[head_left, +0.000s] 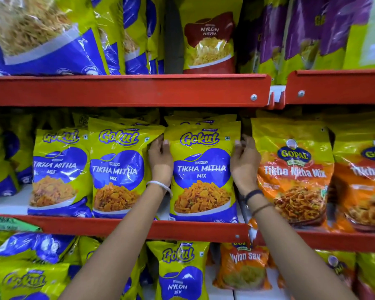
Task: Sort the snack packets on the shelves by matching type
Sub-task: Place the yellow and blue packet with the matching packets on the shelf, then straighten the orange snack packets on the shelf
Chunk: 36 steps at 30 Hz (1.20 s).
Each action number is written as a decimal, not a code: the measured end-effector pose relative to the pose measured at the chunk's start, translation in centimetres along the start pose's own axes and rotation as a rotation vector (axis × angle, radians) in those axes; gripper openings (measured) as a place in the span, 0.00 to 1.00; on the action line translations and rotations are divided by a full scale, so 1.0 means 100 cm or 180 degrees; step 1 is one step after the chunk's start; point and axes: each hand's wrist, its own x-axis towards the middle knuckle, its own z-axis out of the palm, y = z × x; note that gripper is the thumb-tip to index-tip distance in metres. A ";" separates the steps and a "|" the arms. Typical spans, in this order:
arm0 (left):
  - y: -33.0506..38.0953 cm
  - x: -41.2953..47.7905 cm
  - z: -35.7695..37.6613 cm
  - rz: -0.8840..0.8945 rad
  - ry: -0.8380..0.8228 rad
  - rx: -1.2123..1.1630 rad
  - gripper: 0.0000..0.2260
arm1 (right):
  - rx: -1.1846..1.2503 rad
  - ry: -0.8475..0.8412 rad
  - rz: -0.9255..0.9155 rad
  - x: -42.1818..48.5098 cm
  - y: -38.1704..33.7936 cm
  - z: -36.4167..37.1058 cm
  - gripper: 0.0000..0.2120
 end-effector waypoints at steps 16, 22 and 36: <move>-0.052 -0.111 -0.001 0.2115 -0.0780 0.3302 0.27 | -0.1069 -0.1184 -0.1395 -0.082 0.055 -0.036 0.28; -0.029 -0.174 0.079 0.2245 -0.1536 0.2424 0.27 | -0.1120 -0.0464 -0.1216 -0.051 0.087 -0.124 0.27; -0.033 -0.213 0.159 0.2100 -0.1422 0.2533 0.26 | -0.0416 -0.1399 -0.1039 -0.006 0.125 -0.204 0.24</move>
